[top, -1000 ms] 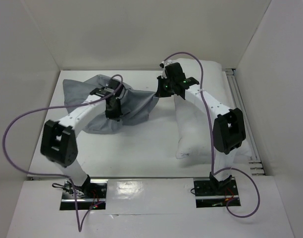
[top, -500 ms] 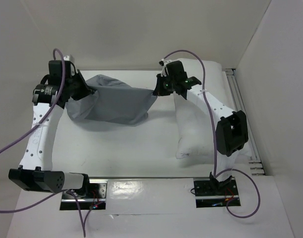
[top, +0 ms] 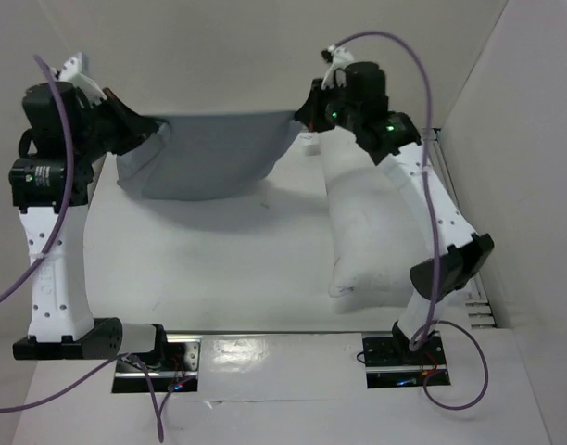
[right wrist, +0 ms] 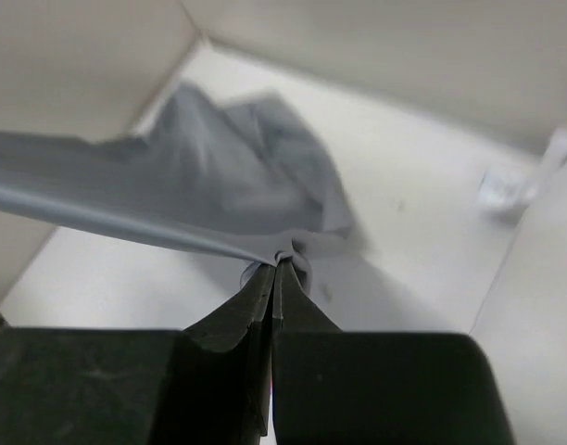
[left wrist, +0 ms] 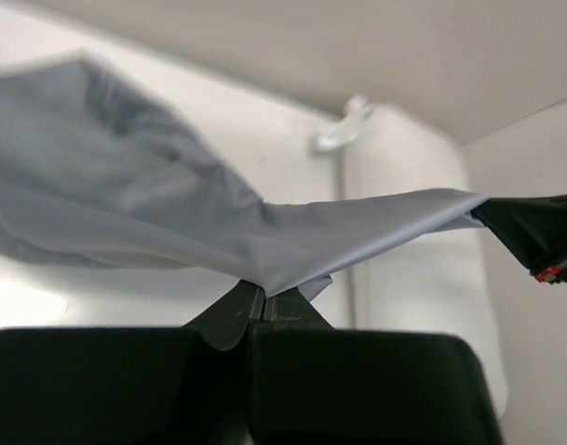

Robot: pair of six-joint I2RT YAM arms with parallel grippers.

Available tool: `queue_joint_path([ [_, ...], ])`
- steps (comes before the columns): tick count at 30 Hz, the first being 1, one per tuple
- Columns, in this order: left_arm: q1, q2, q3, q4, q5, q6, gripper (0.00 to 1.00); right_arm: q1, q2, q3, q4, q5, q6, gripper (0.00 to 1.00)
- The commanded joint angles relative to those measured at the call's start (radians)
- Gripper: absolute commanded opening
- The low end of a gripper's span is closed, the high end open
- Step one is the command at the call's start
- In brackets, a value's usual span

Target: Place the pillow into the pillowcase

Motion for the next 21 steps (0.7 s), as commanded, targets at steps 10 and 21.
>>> queue_joint_path([
  [10, 0.001, -0.166, 0.367, 0.339, -0.059, 0.007, 0.00, -0.031, -0.517, 0.099, 0.297, 0.228, -0.110, 0.00],
  [21, -0.018, -0.083, 0.407, 0.339, -0.086, 0.059, 0.00, -0.031, -0.353, 0.141, 0.361, 0.236, -0.119, 0.00],
])
